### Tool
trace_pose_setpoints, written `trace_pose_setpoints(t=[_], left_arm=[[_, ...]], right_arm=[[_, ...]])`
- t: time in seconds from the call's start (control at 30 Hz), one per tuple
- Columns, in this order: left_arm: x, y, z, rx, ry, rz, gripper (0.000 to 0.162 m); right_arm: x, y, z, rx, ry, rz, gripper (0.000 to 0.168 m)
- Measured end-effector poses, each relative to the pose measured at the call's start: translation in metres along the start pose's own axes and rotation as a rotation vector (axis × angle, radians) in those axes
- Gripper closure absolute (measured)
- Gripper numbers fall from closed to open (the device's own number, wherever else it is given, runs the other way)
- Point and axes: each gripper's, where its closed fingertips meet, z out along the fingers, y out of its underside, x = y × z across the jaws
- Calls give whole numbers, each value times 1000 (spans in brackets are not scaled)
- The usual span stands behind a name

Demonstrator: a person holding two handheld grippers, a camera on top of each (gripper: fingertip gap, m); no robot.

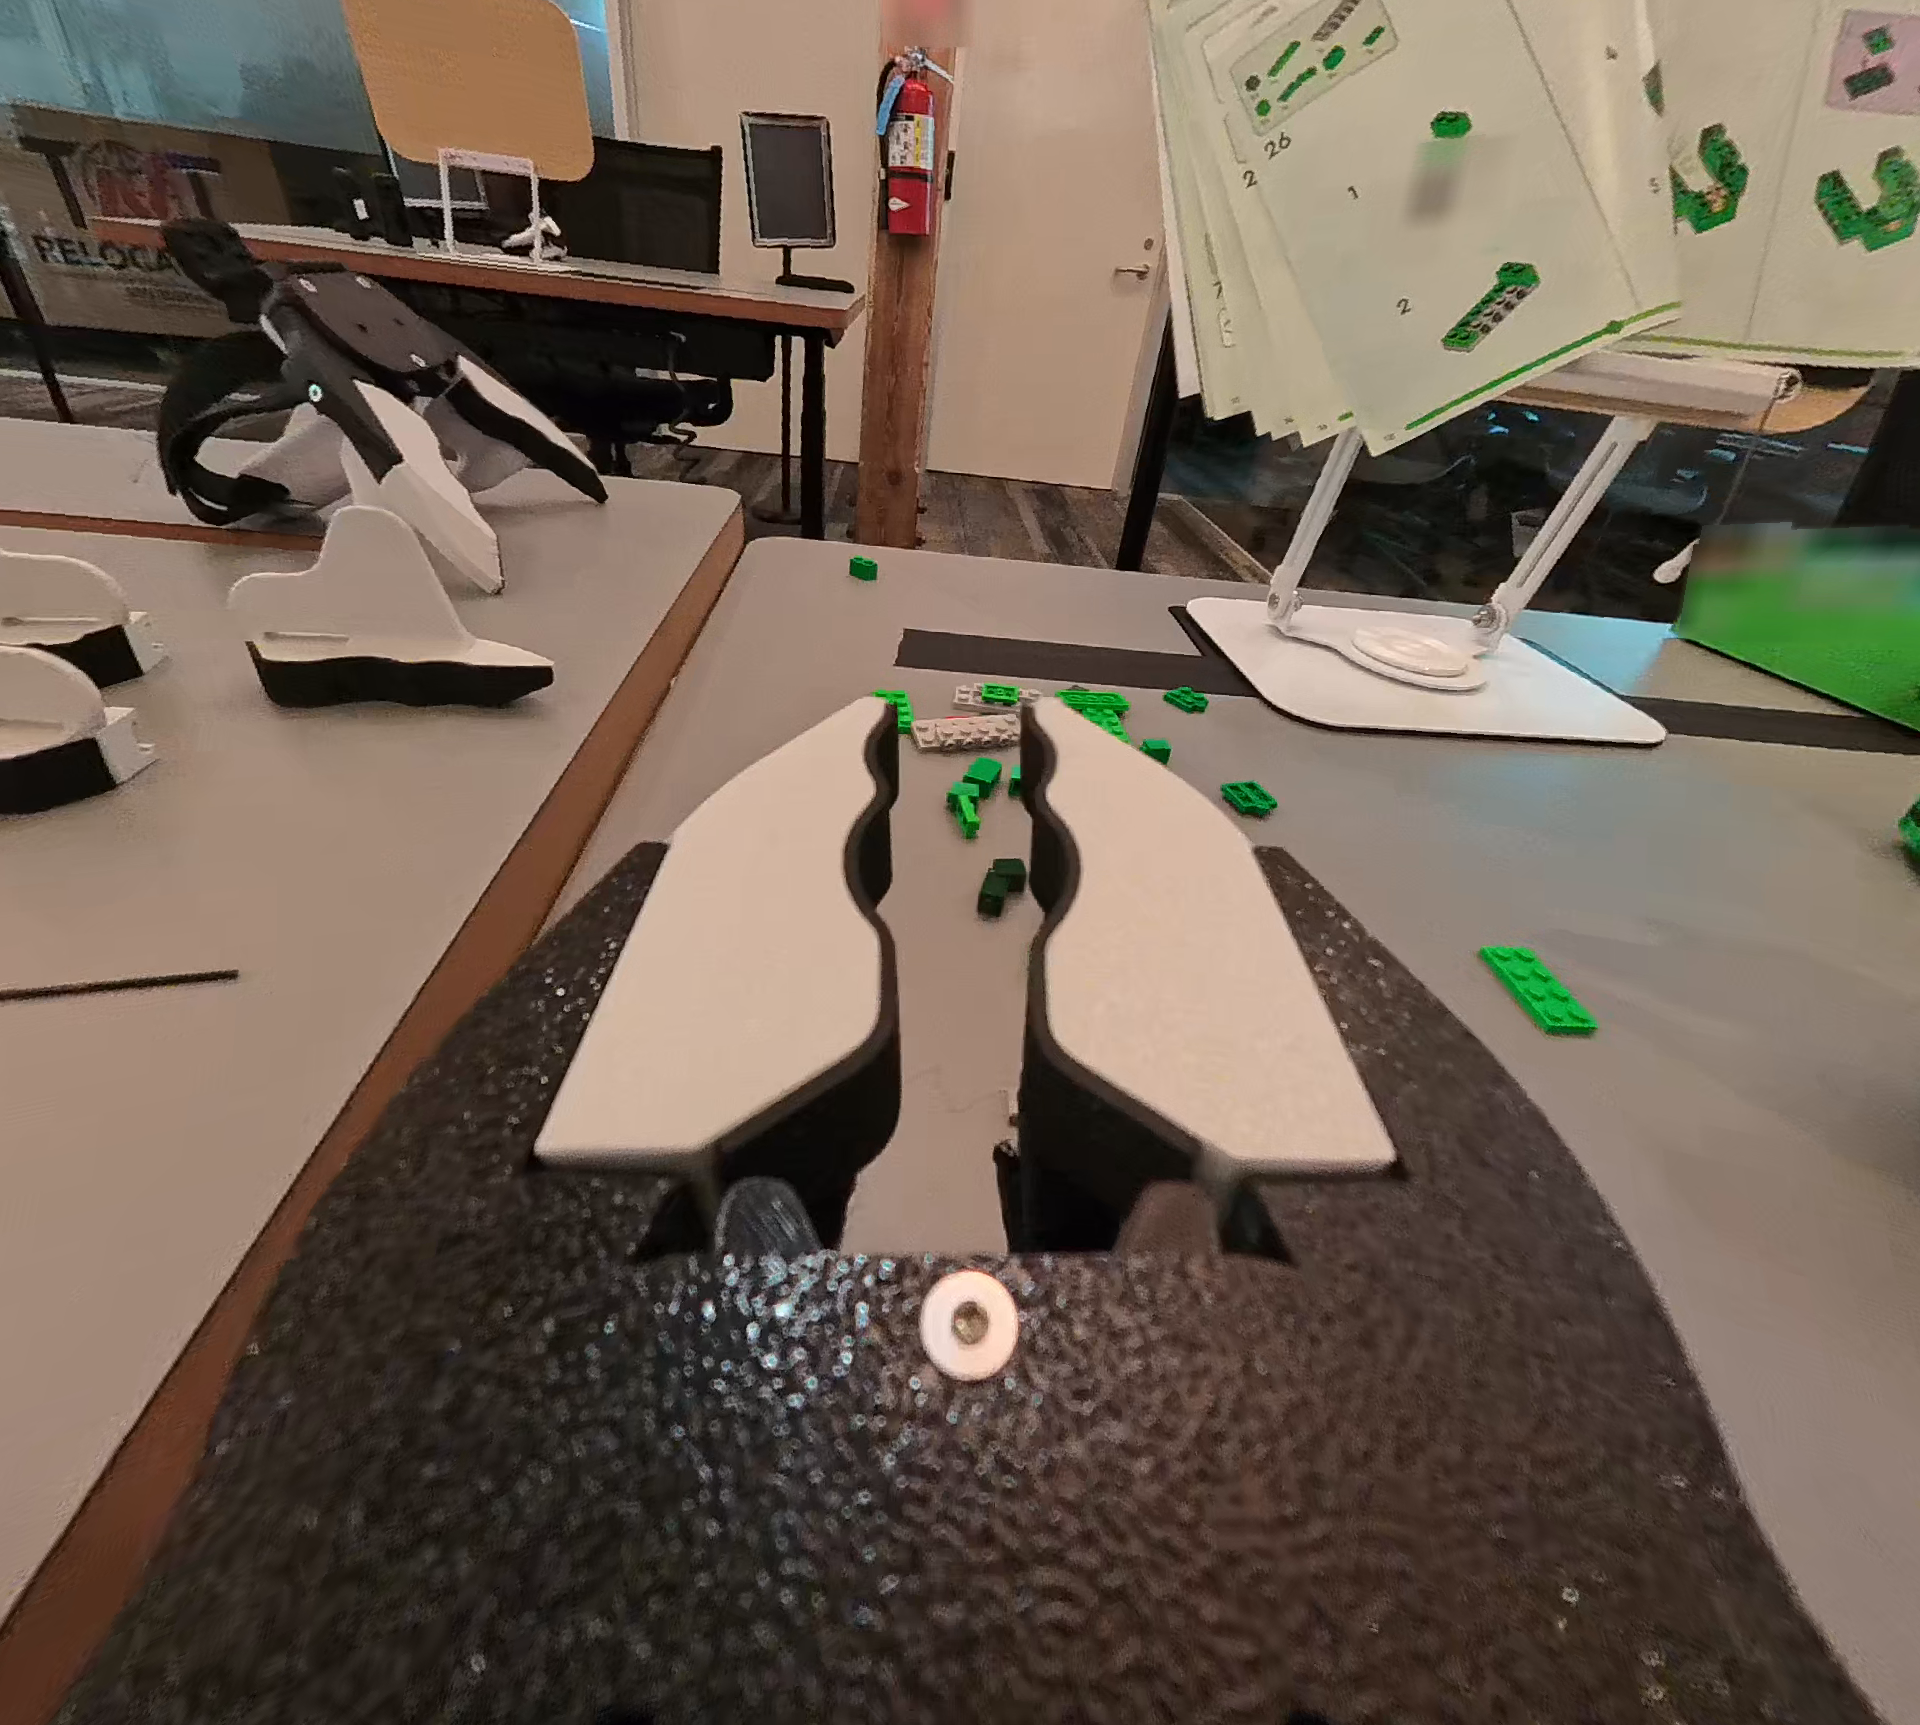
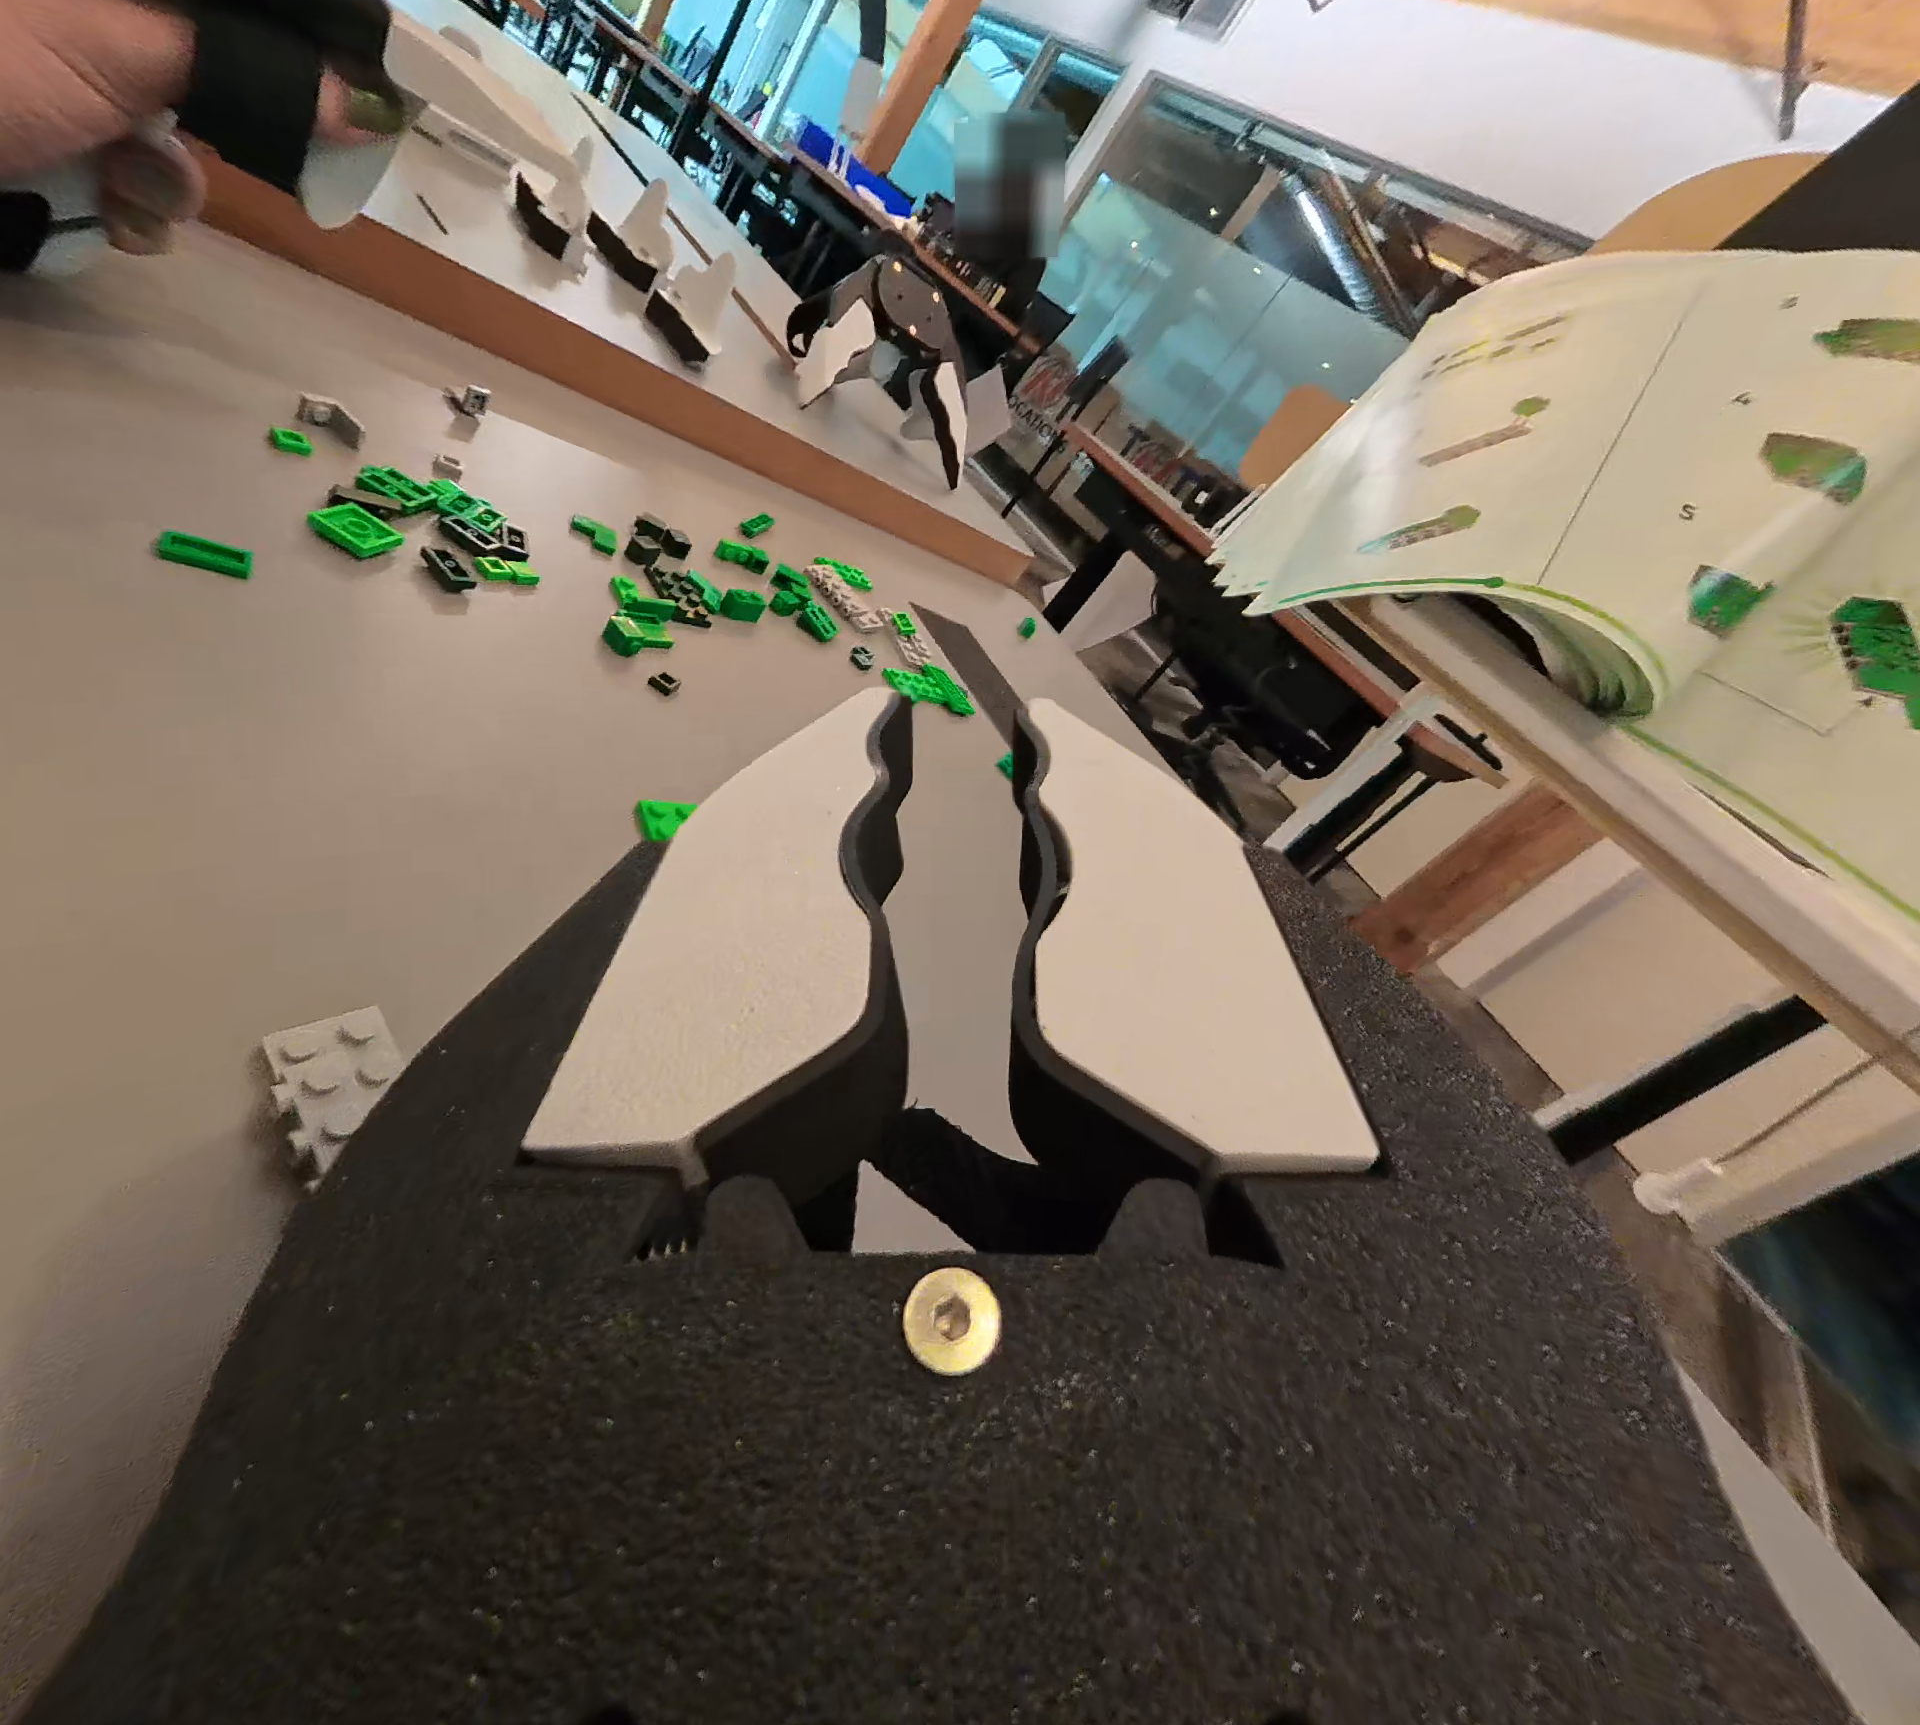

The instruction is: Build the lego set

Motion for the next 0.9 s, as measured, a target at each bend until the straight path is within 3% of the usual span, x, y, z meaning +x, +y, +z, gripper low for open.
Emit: trace_pose_setpoints(t=[0.17, 0.4, 0.9], left_arm=[[5, -2, 1, 44, 29, -50, 142], [12, -8, -4, 94, 16, 39, 147], [20, -7, -5, 91, 47, 69, 160]], right_arm=[[3, 3, 1, 8, -18, 90, 152], [8, 2, -4, 39, -22, 138, 157], [-6, 2, 0, 32, -56, 25, 160]])
